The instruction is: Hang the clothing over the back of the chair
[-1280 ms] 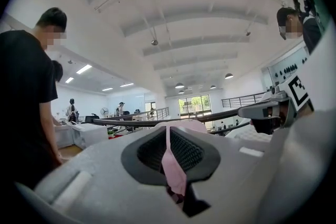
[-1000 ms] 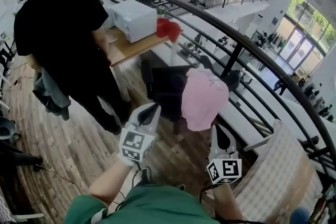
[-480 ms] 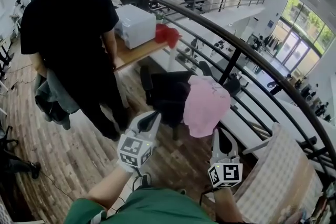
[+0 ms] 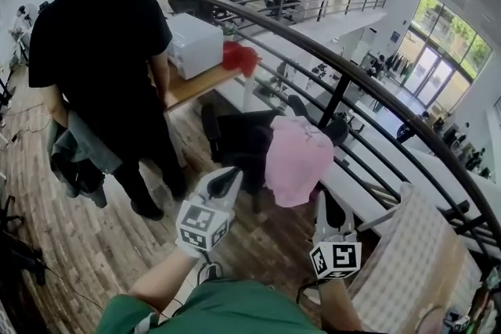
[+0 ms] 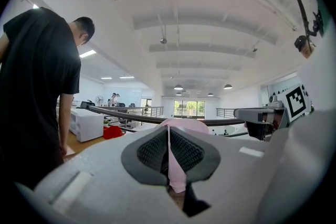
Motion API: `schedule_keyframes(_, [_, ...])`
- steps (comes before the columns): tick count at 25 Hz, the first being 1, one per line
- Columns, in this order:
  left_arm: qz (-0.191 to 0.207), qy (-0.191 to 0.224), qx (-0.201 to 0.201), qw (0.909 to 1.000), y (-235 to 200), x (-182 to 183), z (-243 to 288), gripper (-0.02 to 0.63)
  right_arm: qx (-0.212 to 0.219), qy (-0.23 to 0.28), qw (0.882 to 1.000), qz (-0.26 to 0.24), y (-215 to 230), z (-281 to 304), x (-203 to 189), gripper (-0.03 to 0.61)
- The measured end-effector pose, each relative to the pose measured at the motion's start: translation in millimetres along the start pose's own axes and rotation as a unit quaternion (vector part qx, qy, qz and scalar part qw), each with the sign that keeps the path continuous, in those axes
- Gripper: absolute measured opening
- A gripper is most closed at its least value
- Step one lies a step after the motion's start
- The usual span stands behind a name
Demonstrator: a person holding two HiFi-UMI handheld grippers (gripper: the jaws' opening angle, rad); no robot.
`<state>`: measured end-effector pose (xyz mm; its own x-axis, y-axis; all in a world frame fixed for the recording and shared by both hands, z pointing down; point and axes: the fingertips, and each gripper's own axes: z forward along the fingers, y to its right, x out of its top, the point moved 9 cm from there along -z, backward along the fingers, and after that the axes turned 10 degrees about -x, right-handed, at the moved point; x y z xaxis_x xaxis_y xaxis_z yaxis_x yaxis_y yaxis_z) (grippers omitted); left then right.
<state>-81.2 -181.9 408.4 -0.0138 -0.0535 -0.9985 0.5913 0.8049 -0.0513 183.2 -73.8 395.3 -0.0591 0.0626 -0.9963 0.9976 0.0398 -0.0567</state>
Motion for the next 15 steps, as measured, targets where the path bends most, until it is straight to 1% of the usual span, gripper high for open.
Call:
schedule_keyframes(7, [0.002,0.002,0.005,1.0,2.6,3.6,-2.8,0.031,-0.001,0.004,1.0,0.001,2.8,-2.1,5.8,0.003])
schedule_keyframes(15, [-0.004,0.002,0.015,0.9999,2.2,-3.3,-7.7,0.031,0.003,0.001,1.0,0.0,2.9,-3.3,0.3,0.003])
